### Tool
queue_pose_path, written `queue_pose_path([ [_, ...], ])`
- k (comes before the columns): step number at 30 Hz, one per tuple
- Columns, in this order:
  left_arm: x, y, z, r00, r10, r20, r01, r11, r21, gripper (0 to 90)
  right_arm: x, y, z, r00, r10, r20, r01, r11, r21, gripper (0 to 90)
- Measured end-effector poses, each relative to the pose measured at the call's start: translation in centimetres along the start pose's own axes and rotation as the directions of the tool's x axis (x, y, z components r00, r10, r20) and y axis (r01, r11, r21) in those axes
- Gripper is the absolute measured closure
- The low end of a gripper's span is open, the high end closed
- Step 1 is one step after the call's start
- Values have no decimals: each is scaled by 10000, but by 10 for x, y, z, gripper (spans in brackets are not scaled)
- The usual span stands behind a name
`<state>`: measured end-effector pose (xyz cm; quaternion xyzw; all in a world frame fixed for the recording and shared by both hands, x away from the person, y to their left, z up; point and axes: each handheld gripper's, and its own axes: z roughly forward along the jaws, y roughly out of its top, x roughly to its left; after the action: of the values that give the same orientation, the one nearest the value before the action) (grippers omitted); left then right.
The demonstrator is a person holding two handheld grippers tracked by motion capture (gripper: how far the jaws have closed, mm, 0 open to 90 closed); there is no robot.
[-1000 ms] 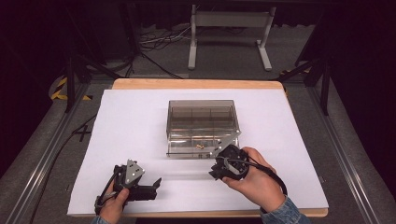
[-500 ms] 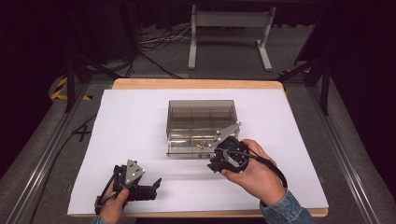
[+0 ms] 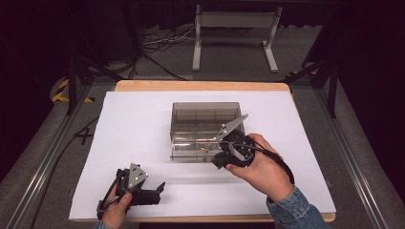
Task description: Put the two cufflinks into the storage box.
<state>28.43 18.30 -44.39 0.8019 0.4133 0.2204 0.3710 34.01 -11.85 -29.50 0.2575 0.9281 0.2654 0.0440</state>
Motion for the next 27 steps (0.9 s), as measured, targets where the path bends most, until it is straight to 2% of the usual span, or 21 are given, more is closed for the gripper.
queue_pose_path([
  [18,0,0,0,10000,4,8,-4,10000,-12,1,-21,23,-4,9992,166,370,-174,9996,212,778],
  [27,1,0,0,10000,9,33,-8,10000,-56,1,-36,32,-2,9987,378,341,-385,9991,191,778],
])
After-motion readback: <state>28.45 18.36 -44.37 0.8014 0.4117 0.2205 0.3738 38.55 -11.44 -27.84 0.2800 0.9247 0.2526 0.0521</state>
